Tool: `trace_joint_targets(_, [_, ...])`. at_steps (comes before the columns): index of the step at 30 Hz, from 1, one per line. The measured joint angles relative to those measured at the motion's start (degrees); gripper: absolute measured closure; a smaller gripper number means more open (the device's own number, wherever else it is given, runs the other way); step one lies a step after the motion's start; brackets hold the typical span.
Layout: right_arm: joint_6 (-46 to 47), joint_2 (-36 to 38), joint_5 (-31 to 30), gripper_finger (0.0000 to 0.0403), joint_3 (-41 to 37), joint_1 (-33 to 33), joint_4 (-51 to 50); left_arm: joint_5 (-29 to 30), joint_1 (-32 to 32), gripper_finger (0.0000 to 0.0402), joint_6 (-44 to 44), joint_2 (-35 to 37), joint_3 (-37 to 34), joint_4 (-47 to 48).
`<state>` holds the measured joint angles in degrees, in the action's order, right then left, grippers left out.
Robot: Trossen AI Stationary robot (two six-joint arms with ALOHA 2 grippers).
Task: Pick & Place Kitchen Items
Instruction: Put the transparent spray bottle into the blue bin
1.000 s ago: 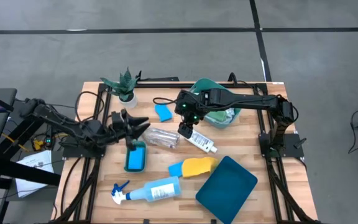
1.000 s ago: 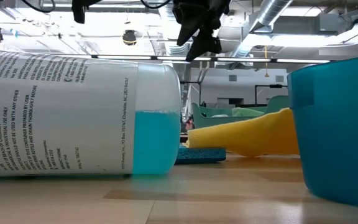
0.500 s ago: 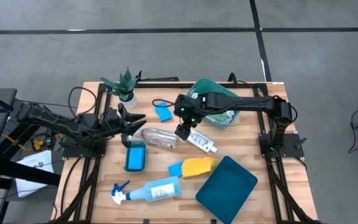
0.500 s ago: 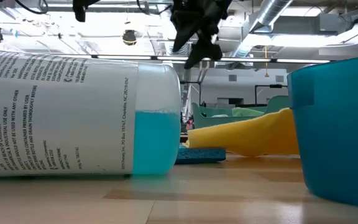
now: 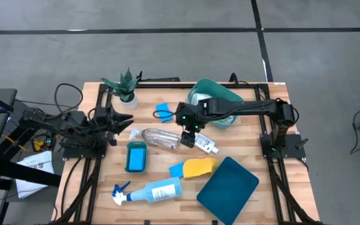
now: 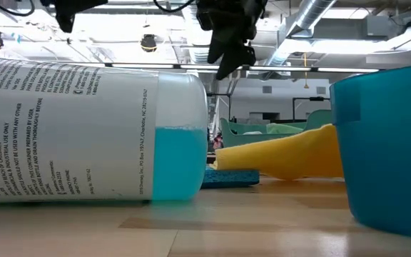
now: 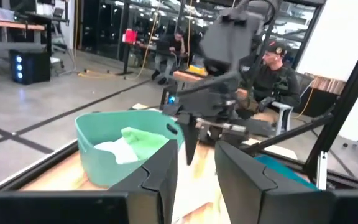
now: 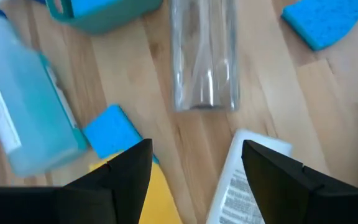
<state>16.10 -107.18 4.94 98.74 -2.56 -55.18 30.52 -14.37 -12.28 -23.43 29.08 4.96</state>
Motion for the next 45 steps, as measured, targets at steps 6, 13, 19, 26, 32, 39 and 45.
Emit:
trace_joint_targets(6, [-1.3,0.0,-4.5,0.0163,0.0,2.7,-3.6,-0.5,0.0,0.0298,-0.2,1.3,0.0,3.2])
trace_joint_targets(13, [1.6,7.6,-7.6,0.0163,-9.0,3.7,6.1,-0.5,0.6,0.0298,-0.4,1.0,0.0,3.1])
trace_joint_targets(19, [5.7,23.7,-6.6,0.0163,-29.0,3.2,22.8,-0.2,2.6,0.0298,-1.9,-0.3,0.0,2.6])
trace_joint_targets(26, [18.4,40.0,-2.6,0.0163,-52.5,1.3,52.4,2.1,5.2,0.0298,-5.6,-3.9,0.0,2.6])
trace_joint_targets(32, [22.9,45.9,-1.8,0.0163,-62.1,4.2,62.3,2.5,6.2,0.0298,-9.7,-6.8,0.0,2.6])
trace_joint_targets(39, [18.6,46.1,-1.9,0.0163,-62.6,7.7,63.9,2.5,6.0,0.0298,-13.7,-8.6,0.0,1.9])
trace_joint_targets(45, [19.1,46.1,-2.0,0.0163,-62.6,8.1,63.8,2.0,6.0,0.0298,-13.4,-9.3,0.0,1.1])
